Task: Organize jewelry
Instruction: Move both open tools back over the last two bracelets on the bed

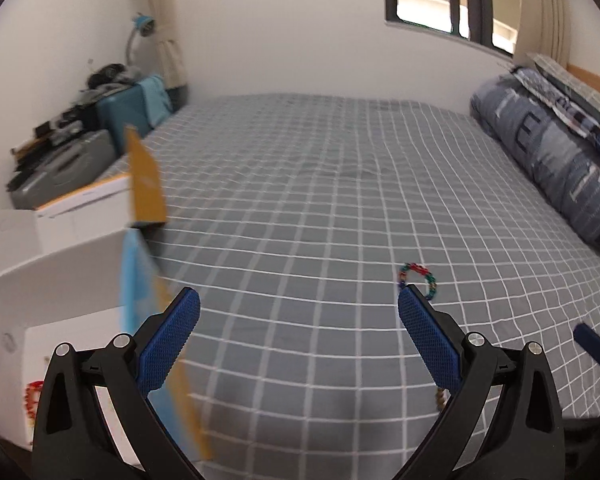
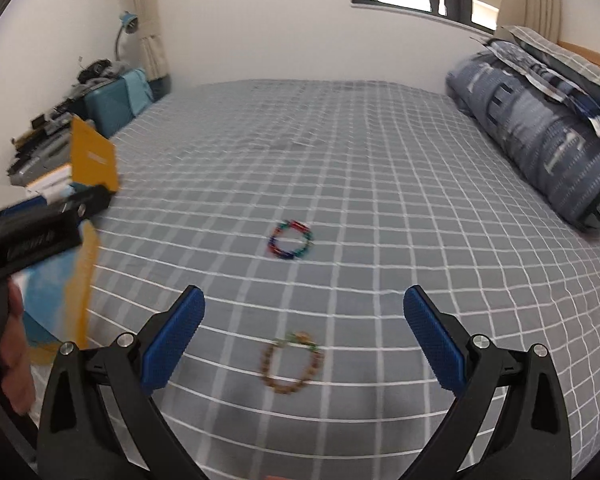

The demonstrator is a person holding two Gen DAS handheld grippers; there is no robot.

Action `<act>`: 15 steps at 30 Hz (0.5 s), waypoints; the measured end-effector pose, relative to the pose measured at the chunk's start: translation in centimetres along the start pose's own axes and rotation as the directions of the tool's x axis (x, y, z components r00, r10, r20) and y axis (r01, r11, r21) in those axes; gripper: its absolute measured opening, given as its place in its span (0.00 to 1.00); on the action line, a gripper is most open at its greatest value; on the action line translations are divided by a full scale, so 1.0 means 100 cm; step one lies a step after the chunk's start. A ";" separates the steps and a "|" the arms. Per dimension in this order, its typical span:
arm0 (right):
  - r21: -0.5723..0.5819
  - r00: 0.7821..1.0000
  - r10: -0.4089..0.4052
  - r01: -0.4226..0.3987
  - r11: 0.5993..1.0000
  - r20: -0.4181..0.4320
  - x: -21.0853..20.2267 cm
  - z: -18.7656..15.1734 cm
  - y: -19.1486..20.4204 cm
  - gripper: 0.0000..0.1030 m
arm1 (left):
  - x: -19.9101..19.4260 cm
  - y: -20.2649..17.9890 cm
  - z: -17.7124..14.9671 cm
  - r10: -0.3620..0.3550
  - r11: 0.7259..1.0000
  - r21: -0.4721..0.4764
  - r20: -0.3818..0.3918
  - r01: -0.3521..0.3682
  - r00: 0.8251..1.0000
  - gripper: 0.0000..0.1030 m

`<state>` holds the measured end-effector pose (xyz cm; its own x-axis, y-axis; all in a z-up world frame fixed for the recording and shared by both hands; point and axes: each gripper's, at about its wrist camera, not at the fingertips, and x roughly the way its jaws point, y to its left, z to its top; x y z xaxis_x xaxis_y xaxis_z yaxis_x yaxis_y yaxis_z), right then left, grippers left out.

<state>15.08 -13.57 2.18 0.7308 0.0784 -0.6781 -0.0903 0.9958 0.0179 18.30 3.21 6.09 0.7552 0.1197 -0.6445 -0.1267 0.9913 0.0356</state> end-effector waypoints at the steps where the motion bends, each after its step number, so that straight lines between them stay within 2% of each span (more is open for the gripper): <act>1: 0.001 1.000 -0.009 0.009 1.000 -0.022 0.010 -0.006 -0.006 0.93 | 0.010 -0.007 0.000 -0.009 1.000 0.002 -0.012 0.009 1.000 0.95; 8: 0.007 0.993 -0.020 0.021 1.000 -0.113 0.062 -0.036 -0.025 0.93 | 0.072 -0.044 -0.005 -0.015 0.999 0.034 -0.086 0.018 0.996 0.95; 15: 0.006 0.990 -0.043 0.044 0.999 -0.136 0.082 -0.042 -0.034 0.93 | 0.134 -0.066 -0.007 -0.025 0.999 0.029 -0.139 0.029 0.990 0.95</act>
<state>18.53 -16.56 -6.51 0.6349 0.0285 -0.7721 -0.0543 0.9985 -0.0078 28.82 -1.78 -3.32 0.6610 0.0866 -0.7454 -0.0861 0.9955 0.0393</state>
